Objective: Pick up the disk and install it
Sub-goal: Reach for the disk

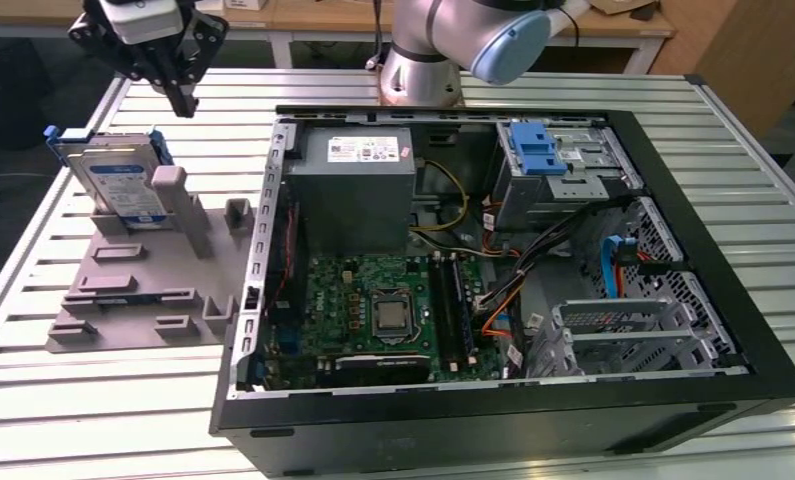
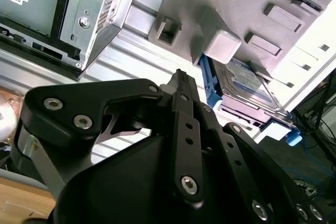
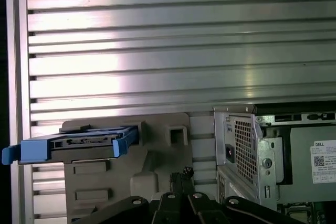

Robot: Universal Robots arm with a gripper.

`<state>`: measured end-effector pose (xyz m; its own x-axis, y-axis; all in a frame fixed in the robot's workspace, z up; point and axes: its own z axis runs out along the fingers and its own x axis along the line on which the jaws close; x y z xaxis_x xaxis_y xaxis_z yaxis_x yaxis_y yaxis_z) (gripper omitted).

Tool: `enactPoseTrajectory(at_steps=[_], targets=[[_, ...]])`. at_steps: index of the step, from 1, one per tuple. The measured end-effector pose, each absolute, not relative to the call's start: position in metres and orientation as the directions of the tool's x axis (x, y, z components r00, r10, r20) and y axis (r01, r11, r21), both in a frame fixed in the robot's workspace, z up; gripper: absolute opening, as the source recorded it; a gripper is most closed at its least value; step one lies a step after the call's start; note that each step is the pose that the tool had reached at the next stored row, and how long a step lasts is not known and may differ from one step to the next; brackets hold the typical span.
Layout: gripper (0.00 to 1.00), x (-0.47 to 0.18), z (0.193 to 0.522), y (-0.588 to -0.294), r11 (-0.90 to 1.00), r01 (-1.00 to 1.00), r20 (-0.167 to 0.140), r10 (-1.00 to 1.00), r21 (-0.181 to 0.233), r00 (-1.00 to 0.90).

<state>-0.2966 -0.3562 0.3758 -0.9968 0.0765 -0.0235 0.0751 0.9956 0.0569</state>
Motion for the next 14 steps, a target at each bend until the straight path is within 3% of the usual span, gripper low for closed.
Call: enactPoseTrajectory(at_steps=[14], targets=[[0.11,-0.307,0.3747,-0.3532,0.996,0.075,-0.023,0.077,0.057,-0.997]])
